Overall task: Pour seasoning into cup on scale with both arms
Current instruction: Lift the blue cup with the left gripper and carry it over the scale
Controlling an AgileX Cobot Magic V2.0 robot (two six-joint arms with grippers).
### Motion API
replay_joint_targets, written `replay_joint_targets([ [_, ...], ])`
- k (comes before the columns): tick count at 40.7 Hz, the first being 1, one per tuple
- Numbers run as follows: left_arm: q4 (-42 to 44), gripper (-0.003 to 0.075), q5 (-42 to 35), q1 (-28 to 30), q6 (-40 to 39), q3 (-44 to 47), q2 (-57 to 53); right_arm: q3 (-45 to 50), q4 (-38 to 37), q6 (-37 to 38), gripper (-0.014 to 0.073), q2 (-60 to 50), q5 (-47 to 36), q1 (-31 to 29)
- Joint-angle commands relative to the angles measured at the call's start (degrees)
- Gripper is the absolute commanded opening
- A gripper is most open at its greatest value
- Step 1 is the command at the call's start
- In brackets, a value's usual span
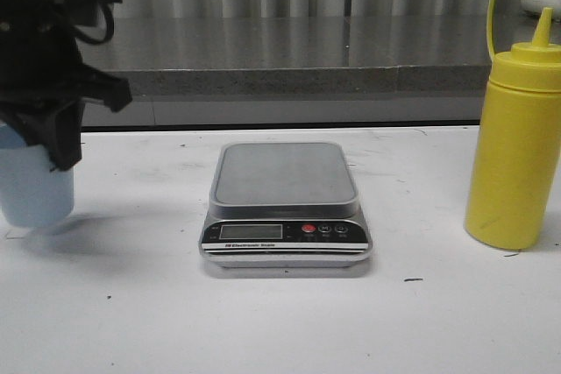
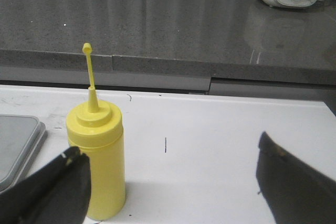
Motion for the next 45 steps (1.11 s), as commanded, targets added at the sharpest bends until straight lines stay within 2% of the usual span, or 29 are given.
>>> replay_joint_targets([
  [1, 0.2, -0.0020, 3.7, -0.5, 0.2, -7.3, -2.9, -2.0, 0.0, -0.1, 0.0652, 0.8, -4.6, -0.2],
  [12, 0.1, -0.0020, 7.4, -6.5, 0.2, -21.0, -0.8, -2.0, 0.0, -0.1, 0.0652, 0.8, -4.6, -0.2],
  [29, 0.1, -0.0020, 18.7, -17.1, 0.2, -47.8, 17.7, -2.0, 0.0, -0.1, 0.0652, 0.8, -4.6, -0.2],
  [37, 0.0, -0.0020, 18.9, -20.4, 0.2, -54.5, 23.6, -2.0, 0.0, -0.1, 0.0652, 0.8, -4.6, -0.2],
  [45, -0.2, -0.0020, 18.9, -20.9, 0.2, -54.9, 25.6, -2.0, 0.0, -0.1, 0.0652, 0.8, -4.6, -0.2],
])
